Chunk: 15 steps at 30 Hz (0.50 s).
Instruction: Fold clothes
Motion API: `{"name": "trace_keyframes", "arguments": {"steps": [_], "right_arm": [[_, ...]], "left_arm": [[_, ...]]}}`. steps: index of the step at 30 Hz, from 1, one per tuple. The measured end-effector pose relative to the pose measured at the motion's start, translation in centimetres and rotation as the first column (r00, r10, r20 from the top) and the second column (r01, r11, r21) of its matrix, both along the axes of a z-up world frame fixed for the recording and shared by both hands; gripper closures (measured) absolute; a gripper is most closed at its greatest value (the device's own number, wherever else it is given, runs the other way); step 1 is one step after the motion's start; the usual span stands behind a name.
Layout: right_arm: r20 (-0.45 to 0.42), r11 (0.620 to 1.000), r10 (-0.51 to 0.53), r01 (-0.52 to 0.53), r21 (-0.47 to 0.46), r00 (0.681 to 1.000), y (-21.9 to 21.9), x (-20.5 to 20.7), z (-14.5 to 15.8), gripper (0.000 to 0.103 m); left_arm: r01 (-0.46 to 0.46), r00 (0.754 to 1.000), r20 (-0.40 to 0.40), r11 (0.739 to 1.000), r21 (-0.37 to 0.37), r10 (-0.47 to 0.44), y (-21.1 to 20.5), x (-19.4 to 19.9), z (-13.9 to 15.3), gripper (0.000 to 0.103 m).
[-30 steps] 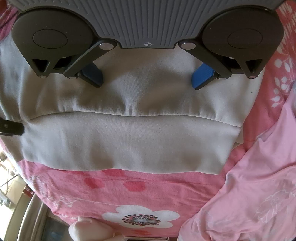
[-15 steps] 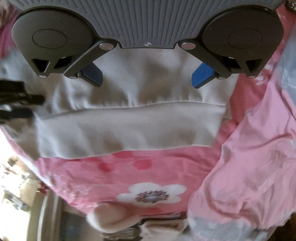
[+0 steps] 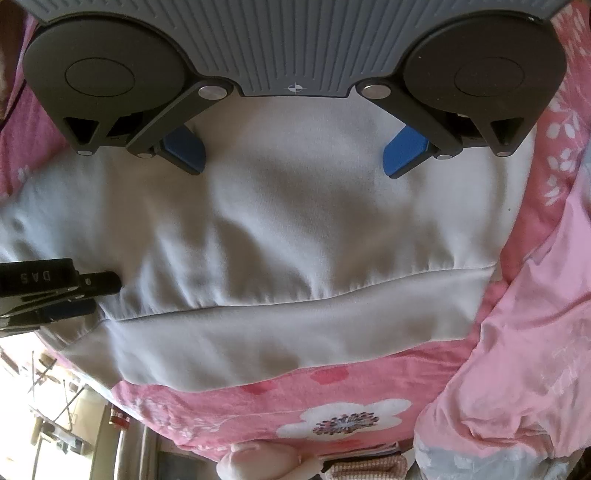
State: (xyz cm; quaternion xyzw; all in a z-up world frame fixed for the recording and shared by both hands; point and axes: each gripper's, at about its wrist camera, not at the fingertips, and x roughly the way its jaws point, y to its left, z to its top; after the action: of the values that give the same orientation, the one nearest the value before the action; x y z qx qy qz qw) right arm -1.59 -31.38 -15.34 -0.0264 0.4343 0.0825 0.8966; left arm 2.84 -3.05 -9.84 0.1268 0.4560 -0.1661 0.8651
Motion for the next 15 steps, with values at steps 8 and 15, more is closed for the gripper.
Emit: {"name": "trace_keyframes", "arguments": {"steps": [8,15], "right_arm": [[0.008,1.0,0.001,-0.001,-0.003,1.0,0.04,-0.16,0.02,0.051],[0.015,1.0,0.001,-0.001,-0.006,1.0,0.16,-0.29,-0.03,0.051]], "left_arm": [[-0.001,1.0,0.007,1.0,-0.001,0.001,0.04,-0.2,-0.1,0.0],[-0.001,1.0,0.011,1.0,-0.002,0.001,0.05,-0.2,-0.15,0.0]]}}
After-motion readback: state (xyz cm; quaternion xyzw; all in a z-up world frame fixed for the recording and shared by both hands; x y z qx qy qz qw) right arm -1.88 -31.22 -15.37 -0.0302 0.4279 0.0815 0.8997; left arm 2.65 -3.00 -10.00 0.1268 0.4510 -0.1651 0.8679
